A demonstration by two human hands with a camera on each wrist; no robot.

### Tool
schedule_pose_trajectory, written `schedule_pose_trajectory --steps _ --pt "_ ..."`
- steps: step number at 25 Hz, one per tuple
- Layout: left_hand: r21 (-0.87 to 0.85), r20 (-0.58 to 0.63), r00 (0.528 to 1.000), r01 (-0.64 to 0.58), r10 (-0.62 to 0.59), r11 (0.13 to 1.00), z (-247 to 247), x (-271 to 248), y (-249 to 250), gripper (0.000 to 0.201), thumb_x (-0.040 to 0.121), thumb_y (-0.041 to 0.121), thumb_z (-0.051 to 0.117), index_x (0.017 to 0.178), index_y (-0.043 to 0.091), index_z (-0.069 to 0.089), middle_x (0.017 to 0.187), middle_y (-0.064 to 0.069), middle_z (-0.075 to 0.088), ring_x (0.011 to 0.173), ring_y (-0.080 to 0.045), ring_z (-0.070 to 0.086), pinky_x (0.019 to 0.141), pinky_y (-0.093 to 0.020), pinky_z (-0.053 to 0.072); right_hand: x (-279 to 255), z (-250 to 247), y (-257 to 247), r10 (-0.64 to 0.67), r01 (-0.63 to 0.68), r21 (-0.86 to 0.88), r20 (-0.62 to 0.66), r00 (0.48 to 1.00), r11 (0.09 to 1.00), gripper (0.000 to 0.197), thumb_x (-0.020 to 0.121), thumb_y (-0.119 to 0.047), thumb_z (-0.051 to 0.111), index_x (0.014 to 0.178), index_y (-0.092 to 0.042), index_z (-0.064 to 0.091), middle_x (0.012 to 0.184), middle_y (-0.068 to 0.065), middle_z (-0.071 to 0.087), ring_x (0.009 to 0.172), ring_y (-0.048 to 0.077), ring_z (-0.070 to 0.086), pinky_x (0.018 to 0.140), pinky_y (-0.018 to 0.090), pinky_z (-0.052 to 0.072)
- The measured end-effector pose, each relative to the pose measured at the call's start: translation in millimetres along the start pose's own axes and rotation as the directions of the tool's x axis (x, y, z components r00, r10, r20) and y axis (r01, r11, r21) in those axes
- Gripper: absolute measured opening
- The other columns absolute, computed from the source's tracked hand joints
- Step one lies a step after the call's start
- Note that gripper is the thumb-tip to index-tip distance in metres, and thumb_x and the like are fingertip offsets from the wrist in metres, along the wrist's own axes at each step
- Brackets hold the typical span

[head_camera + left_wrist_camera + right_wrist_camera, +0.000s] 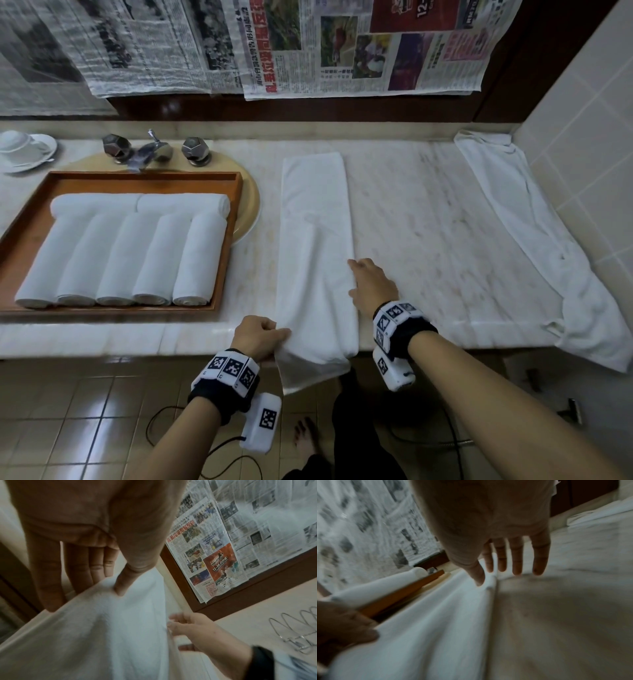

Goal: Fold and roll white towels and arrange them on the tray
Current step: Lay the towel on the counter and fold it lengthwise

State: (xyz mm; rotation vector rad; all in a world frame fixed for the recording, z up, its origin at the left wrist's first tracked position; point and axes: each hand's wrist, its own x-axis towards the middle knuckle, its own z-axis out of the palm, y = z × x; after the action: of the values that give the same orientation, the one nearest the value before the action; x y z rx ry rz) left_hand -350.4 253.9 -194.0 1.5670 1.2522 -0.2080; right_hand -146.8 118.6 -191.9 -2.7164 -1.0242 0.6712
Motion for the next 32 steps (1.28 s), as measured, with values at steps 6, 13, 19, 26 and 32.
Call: schedule_pose_trajectory --steps 6,13,19,26,32 --pt "0.060 -0.064 0.998 0.020 -0.016 0.998 5 -5 2 0.029 0.080 0.016 0.071 0.056 0.013 0.054 0.055 -0.002 0.053 0.055 -0.017 0.055 0.051 -0.025 0.050 -64 29 -4 0.250 -0.252 -0.013 0.198 0.948 0.968 0.037 0.086 -0.050 0.059 0.087 -0.012 0.062 0.098 0.007 0.066 0.088 0.027 0.064 0.069 0.029 0.047" --pt "-0.053 -0.050 0.990 0.132 -0.134 0.990 3 -3 11 0.016 0.078 0.010 0.078 0.072 -0.002 0.069 0.077 -0.018 0.071 0.071 -0.033 0.070 0.060 -0.040 0.061 -57 28 -10 0.201 -0.222 0.079 0.217 0.955 0.972 0.013 0.081 -0.018 0.058 0.073 -0.009 0.060 0.076 0.006 0.061 0.069 0.024 0.057 0.060 0.026 0.046" --pt "0.025 -0.104 0.989 0.110 -0.107 0.994 8 -4 10 0.021 0.079 0.016 0.076 0.075 -0.004 0.072 0.074 -0.016 0.071 0.071 -0.029 0.069 0.061 -0.030 0.056 -70 32 4 0.120 -0.156 0.358 0.122 0.985 0.921 0.020 0.074 -0.016 0.062 0.055 -0.011 0.058 0.059 0.002 0.057 0.057 0.016 0.051 0.056 0.023 0.042" --pt "0.013 -0.102 0.987 0.130 -0.128 0.991 7 -2 12 0.020 0.079 0.015 0.076 0.082 -0.004 0.072 0.080 -0.016 0.071 0.075 -0.029 0.067 0.059 -0.028 0.052 -79 29 38 0.153 -0.151 0.421 0.028 0.988 0.895 0.034 0.069 -0.028 0.066 0.050 -0.004 0.053 0.047 -0.002 0.043 0.047 0.012 0.040 0.053 0.026 0.040" --pt "0.012 -0.087 0.984 0.156 -0.155 0.988 7 -1 9 0.037 0.080 0.016 0.078 0.051 0.009 0.055 0.061 -0.007 0.058 0.059 -0.025 0.058 0.048 -0.024 0.042 -81 40 10 0.234 -0.227 0.282 0.012 0.972 0.932 0.041 0.079 -0.038 0.066 0.050 -0.017 0.047 0.052 -0.002 0.053 0.055 0.020 0.056 0.058 0.029 0.046"
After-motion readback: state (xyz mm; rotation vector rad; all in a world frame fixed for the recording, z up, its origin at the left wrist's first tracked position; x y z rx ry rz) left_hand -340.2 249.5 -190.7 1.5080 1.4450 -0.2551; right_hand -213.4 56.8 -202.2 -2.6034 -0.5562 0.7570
